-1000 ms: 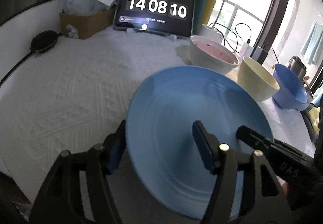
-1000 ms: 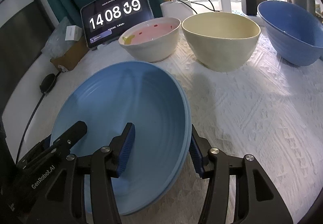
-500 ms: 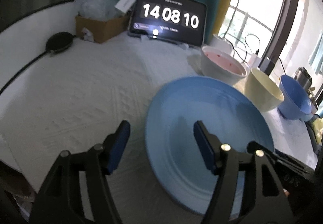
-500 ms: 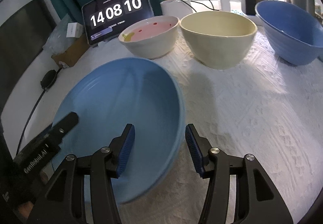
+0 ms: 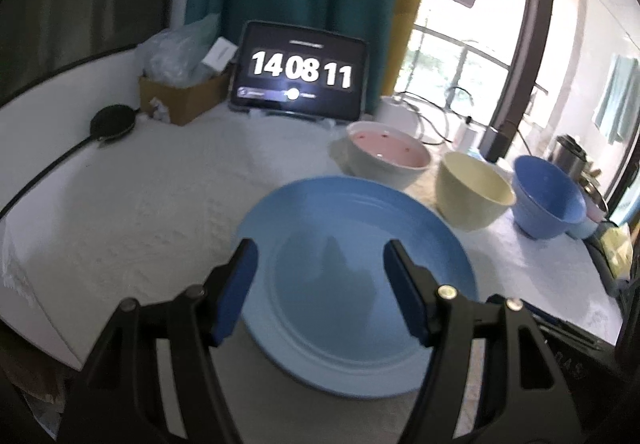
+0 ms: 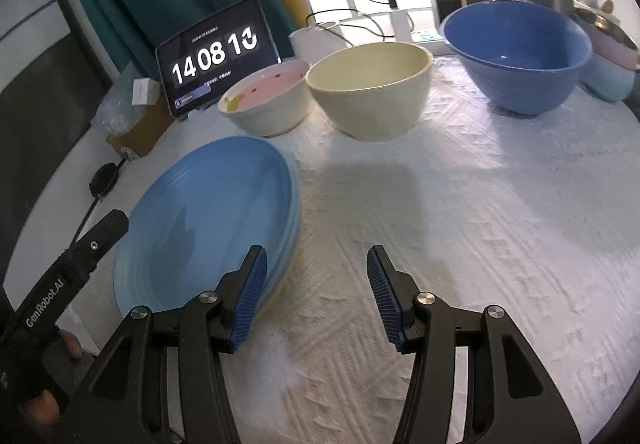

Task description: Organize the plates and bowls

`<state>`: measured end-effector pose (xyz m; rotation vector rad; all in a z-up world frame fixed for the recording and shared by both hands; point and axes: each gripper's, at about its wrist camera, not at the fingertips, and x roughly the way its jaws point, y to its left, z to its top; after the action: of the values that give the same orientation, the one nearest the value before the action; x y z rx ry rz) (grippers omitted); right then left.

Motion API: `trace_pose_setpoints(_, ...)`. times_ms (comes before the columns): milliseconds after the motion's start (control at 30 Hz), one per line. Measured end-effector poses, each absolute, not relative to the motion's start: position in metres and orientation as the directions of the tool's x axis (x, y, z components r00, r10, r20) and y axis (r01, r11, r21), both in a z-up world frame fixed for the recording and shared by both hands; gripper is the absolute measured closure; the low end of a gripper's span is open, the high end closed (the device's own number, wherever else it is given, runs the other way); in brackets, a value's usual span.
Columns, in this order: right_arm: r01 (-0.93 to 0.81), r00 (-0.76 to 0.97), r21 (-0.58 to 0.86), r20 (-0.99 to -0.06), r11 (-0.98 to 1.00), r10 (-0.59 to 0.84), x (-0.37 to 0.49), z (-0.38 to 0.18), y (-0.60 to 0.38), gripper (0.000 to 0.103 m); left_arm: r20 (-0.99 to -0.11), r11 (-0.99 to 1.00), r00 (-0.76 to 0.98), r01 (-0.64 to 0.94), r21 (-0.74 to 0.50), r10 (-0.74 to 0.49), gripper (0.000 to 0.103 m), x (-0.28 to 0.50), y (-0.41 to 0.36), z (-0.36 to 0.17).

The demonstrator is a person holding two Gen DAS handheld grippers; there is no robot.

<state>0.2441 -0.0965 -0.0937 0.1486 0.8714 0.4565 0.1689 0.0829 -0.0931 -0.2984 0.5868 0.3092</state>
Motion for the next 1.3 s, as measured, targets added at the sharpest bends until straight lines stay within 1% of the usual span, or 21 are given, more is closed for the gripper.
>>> trace_pose_setpoints(367,-0.275,0.585,0.342,-0.682,0.899,0.438,0.242,-0.091,-0.14,0.048,-0.567,0.943,0.806,-0.299,-0.143,0.169,0.036,0.175,0.037,-0.083)
trace_pose_setpoints(700,-0.208,0.611,0.362,-0.677,0.909,0.409,0.245,-0.091,-0.184,0.048,-0.584,0.968,0.802,-0.228,-0.104,0.126,0.036,0.191,-0.003,-0.083)
trace_pose_setpoints(1067,-0.15,0.62,0.358,-0.692,0.922,0.37,0.258,-0.095,-0.215,0.048,-0.598,0.978,0.797,-0.183,-0.099,0.088,0.036,0.214,-0.028,-0.082)
trace_pose_setpoints(1300,-0.128,0.624,0.348,-0.699,0.929,0.348,0.276,-0.092,-0.224,0.048,-0.578,0.987,0.815,-0.123,-0.102,0.041,0.036,0.231,-0.039,-0.075)
